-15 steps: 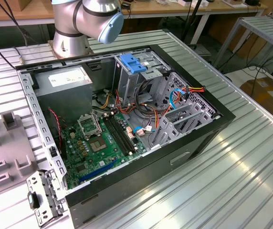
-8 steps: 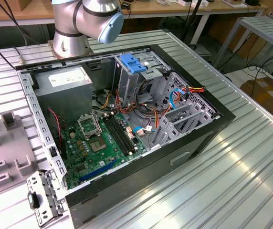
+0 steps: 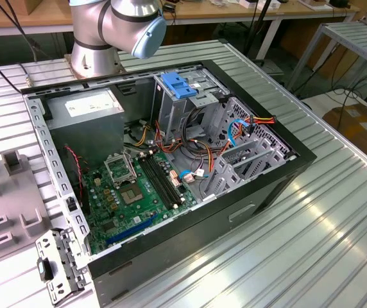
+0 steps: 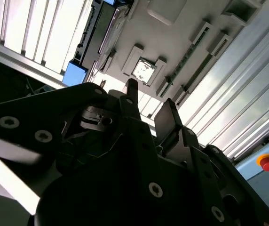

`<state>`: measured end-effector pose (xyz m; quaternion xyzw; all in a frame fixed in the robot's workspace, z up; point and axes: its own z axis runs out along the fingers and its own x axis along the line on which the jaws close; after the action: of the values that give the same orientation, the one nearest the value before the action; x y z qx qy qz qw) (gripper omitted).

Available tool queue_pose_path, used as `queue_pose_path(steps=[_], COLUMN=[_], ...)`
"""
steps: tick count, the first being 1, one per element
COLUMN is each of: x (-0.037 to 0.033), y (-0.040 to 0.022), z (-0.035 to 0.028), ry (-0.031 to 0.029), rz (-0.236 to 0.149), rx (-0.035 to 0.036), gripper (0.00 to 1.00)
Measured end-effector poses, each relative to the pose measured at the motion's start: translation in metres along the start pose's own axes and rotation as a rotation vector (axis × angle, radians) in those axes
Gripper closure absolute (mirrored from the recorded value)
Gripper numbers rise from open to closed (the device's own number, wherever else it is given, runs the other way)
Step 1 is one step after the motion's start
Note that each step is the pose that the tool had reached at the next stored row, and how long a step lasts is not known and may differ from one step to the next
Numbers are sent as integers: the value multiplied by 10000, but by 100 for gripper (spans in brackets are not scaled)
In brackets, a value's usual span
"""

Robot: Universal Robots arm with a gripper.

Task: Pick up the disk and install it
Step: 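Pick up the disk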

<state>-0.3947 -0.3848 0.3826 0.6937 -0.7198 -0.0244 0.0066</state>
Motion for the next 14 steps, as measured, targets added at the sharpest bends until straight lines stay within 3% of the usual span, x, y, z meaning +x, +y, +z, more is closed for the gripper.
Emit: queue_pose_path(steps=[5,14], x=[-1,-76], y=[0,2], z=[1,11], ry=[-1,0], rz=[1,2], rx=[2,0], gripper=[58,58])
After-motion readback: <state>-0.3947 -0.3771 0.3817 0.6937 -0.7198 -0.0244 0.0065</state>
